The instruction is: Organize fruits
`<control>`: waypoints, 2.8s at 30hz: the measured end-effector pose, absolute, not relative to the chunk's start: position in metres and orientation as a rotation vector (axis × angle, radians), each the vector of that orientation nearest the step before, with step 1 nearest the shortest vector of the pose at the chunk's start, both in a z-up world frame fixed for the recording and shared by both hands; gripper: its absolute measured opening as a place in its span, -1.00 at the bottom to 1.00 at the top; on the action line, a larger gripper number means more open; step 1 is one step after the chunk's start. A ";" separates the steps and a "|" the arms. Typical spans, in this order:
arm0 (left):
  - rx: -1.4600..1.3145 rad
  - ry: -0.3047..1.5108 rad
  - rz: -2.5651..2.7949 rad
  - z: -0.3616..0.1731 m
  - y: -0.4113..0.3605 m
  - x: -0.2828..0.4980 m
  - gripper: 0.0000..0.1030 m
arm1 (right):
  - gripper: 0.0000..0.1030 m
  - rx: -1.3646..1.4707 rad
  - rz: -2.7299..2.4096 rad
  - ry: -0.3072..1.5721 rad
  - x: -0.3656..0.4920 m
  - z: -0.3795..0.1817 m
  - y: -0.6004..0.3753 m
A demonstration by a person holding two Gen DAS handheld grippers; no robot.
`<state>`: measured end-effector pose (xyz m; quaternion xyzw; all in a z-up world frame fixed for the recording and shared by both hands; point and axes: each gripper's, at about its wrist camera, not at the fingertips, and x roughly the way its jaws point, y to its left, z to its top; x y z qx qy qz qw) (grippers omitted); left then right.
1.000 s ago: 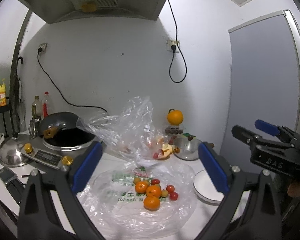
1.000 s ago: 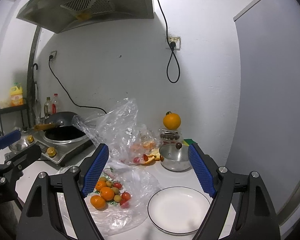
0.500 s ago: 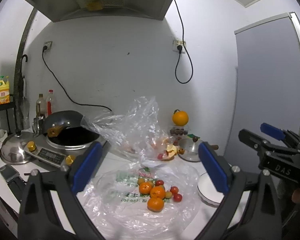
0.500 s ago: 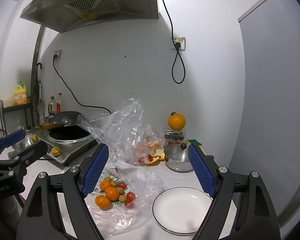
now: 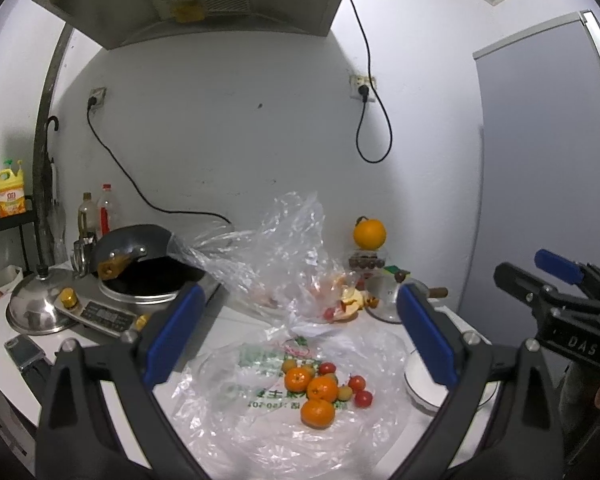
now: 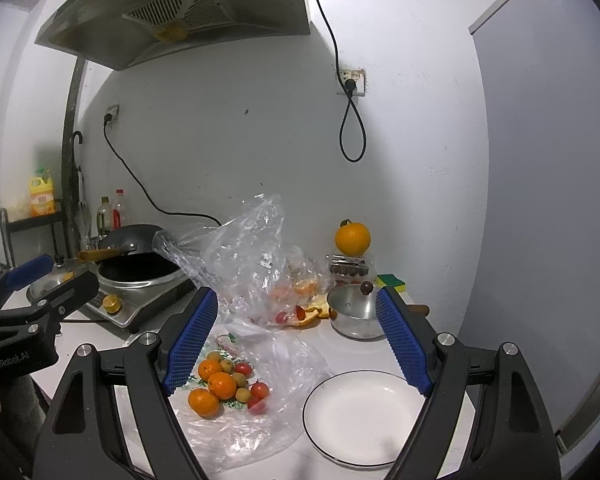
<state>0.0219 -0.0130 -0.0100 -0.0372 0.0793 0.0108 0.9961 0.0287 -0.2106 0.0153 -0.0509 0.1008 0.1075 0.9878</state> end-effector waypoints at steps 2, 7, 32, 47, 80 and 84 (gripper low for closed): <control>-0.077 0.160 0.021 -0.010 -0.013 0.022 0.90 | 0.63 -0.100 0.214 0.204 0.029 0.015 -0.212; -0.076 0.158 0.023 -0.009 -0.013 0.023 0.90 | 0.63 -0.097 0.212 0.203 0.029 0.015 -0.215; -0.086 0.177 0.024 -0.017 0.000 0.031 0.90 | 0.63 -0.128 0.218 0.229 0.040 0.008 -0.205; -0.118 0.336 0.051 -0.075 0.035 0.054 0.90 | 0.46 -0.177 0.294 0.405 0.080 -0.045 -0.166; -0.138 0.528 0.042 -0.139 0.078 0.089 0.89 | -0.08 -0.207 0.426 0.808 0.149 -0.170 -0.083; -0.132 0.537 0.044 -0.139 0.072 0.090 0.89 | -0.09 -0.188 0.456 0.814 0.149 -0.170 -0.086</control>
